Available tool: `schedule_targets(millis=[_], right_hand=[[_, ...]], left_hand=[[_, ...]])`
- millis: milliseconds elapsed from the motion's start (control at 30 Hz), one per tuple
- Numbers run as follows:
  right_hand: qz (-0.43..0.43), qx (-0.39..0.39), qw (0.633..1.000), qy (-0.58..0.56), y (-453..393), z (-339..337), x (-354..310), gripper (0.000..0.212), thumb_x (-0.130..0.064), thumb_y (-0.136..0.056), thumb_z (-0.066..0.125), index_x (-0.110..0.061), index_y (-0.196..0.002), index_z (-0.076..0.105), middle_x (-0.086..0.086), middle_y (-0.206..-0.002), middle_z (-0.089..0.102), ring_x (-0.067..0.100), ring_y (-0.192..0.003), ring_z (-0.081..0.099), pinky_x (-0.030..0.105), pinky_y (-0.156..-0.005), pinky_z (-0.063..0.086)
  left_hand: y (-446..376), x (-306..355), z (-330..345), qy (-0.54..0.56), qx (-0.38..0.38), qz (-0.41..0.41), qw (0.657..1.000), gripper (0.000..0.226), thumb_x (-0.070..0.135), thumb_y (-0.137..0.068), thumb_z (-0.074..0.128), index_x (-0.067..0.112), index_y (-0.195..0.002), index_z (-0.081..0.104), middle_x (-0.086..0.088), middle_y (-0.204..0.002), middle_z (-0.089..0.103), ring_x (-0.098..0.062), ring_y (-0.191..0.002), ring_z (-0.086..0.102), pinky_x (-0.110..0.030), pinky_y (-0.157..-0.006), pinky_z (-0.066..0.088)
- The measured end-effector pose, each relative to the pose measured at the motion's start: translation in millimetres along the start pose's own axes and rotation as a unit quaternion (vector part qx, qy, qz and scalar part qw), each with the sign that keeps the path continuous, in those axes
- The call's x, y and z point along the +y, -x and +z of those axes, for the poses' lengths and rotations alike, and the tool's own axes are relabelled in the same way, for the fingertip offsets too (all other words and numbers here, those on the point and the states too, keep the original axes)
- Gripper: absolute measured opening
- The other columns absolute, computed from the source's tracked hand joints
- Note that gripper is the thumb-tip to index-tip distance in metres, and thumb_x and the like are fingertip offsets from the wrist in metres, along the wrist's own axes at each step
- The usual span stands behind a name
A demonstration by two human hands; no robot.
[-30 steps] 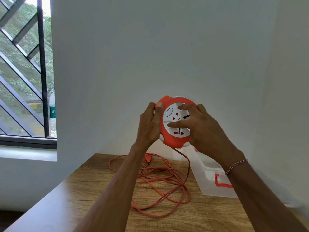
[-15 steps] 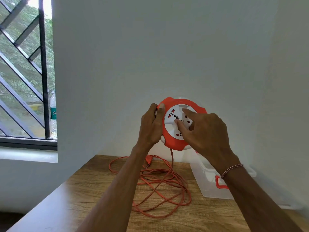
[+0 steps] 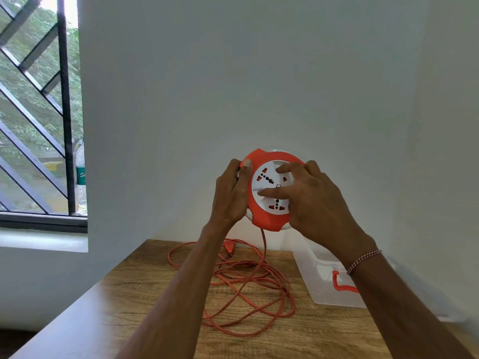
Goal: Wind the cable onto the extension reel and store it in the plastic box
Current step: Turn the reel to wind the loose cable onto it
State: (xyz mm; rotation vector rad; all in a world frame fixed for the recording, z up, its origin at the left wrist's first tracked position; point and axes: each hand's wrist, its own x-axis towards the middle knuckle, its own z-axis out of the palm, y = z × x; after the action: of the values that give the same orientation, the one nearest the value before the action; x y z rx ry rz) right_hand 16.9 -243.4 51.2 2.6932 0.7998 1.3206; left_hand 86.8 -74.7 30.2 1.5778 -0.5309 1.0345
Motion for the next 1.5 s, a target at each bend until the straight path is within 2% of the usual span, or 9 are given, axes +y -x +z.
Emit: schedule_targets(millis=[300, 433, 567, 667, 767, 900, 1067, 1367, 1500], right_hand=[[0.098, 0.104, 0.99, 0.016, 3, 12, -4, 0.059, -0.058, -0.077, 0.061, -0.038, -0.132, 0.052, 0.01, -0.118, 0.063, 0.026, -0.099, 0.06, 0.036, -0.075, 0.054], [0.123, 0.117, 0.985, -0.018, 2, 12, -7, 0.068, -0.067, -0.079, 0.055, -0.025, -0.131, 0.056, 0.008, -0.112, 0.07, 0.029, -0.092, 0.067, 0.038, -0.075, 0.056], [0.104, 0.125, 0.986, -0.026, 0, 9, -5, 0.055, -0.056, -0.083, 0.06, -0.021, -0.125, 0.061, 0.01, -0.114, 0.067, 0.029, -0.1, 0.059, 0.039, -0.074, 0.055], [0.027, 0.156, 0.987, -0.04, -2, 6, 2, 0.031, -0.026, -0.081, 0.072, -0.016, -0.11, 0.069, 0.012, -0.108, 0.067, 0.028, -0.097, 0.056, 0.041, -0.073, 0.058], [-0.031, 0.066, 0.997, -0.04, -2, 4, 6, 0.04, -0.014, -0.068, 0.083, -0.022, -0.105, 0.071, 0.01, -0.123, 0.06, 0.032, -0.112, 0.049, 0.047, -0.084, 0.052], [-0.012, -0.011, 1.0, -0.002, -1, 0, 0, 0.055, -0.025, -0.063, 0.086, -0.034, -0.114, 0.067, 0.006, -0.139, 0.049, 0.032, -0.12, 0.041, 0.049, -0.093, 0.046], [0.004, 0.009, 0.999, 0.035, 0, 4, -2, 0.061, -0.035, -0.06, 0.087, -0.037, -0.117, 0.065, 0.008, -0.132, 0.054, 0.032, -0.112, 0.046, 0.046, -0.085, 0.05], [0.106, 0.106, 0.989, 0.021, 4, 13, -3, 0.062, -0.062, -0.077, 0.057, -0.037, -0.133, 0.05, 0.012, -0.111, 0.063, 0.027, -0.094, 0.061, 0.037, -0.07, 0.055], [0.125, 0.115, 0.985, -0.01, 1, 12, -6, 0.066, -0.069, -0.081, 0.049, -0.027, -0.131, 0.056, 0.006, -0.108, 0.071, 0.026, -0.09, 0.068, 0.037, -0.073, 0.056]], left_hand=[[0, 0, 0, -0.001, 0.0, 0.005, 1.0, 0.037, 0.044, -0.101, 0.04, 0.011, -0.093, 0.055, 0.002, -0.077, 0.068, -0.015, -0.059, 0.067, -0.032, -0.052, 0.057], [0, -1, 1, -0.012, 0.001, 0.006, 1.0, 0.034, 0.042, -0.101, 0.04, 0.014, -0.096, 0.056, 0.012, -0.08, 0.069, -0.008, -0.063, 0.069, -0.019, -0.052, 0.056], [0, -2, 1, -0.009, -0.003, 0.002, 1.0, 0.033, 0.043, -0.101, 0.039, 0.016, -0.095, 0.056, 0.015, -0.081, 0.069, -0.007, -0.064, 0.069, -0.019, -0.053, 0.056], [-1, -2, 1, -0.006, -0.001, 0.002, 1.0, 0.033, 0.042, -0.101, 0.039, 0.015, -0.096, 0.057, 0.015, -0.08, 0.069, -0.007, -0.062, 0.068, -0.02, -0.053, 0.057], [-1, -2, 1, -0.01, 0.004, 0.006, 1.0, 0.034, 0.041, -0.102, 0.039, 0.012, -0.097, 0.057, 0.013, -0.08, 0.069, -0.008, -0.062, 0.068, -0.023, -0.054, 0.057], [-2, -3, 1, -0.008, 0.008, 0.006, 1.0, 0.035, 0.04, -0.102, 0.04, 0.01, -0.096, 0.057, 0.01, -0.071, 0.068, -0.01, -0.061, 0.067, -0.023, -0.054, 0.056], [-1, -2, 1, -0.015, 0.001, 0.004, 1.0, 0.027, 0.039, -0.102, 0.04, 0.017, -0.096, 0.056, 0.016, -0.074, 0.067, -0.007, -0.065, 0.069, -0.017, -0.053, 0.055], [0, 1, 2, -0.006, 0.0, 0.004, 1.0, 0.039, 0.047, -0.1, 0.04, 0.011, -0.09, 0.054, -0.001, -0.074, 0.066, -0.024, -0.058, 0.064, -0.039, -0.049, 0.054], [1, 2, 1, -0.017, -0.006, 0.003, 1.0, 0.03, 0.045, -0.1, 0.038, 0.022, -0.088, 0.054, 0.016, -0.074, 0.068, -0.009, -0.06, 0.067, -0.021, -0.05, 0.055]])
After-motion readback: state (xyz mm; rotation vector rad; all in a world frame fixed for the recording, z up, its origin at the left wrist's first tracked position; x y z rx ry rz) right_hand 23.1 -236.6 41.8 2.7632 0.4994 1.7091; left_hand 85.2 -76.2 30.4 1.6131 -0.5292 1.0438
